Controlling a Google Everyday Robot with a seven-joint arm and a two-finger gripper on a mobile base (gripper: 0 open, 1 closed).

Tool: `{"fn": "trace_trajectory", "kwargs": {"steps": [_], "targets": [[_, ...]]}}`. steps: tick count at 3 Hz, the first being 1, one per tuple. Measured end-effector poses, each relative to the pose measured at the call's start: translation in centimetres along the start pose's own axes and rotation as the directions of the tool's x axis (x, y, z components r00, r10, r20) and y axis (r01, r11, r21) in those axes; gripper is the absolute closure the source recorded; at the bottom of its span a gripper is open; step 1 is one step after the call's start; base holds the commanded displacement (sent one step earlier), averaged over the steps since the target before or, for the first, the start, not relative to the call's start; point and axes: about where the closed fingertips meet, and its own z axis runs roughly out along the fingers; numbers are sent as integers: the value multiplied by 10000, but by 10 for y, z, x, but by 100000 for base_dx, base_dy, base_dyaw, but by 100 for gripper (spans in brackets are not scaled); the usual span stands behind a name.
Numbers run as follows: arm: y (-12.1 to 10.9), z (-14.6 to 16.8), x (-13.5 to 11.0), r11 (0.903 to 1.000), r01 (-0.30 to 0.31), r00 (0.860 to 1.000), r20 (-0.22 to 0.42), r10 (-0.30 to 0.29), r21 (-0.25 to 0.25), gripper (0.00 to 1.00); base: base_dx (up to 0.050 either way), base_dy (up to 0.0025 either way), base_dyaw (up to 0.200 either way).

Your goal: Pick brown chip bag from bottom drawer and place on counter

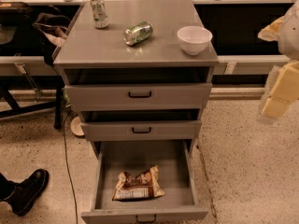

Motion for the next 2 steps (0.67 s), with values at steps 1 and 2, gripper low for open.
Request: {"fn": "trace_trajectory", "kwargs": {"steps": [1,2], "targets": [[0,0,0,10000,0,10000,3,0,0,0,0,0,0],[5,5,-3,9999,-18,9975,703,26,-120,0,0,0,0]]}}
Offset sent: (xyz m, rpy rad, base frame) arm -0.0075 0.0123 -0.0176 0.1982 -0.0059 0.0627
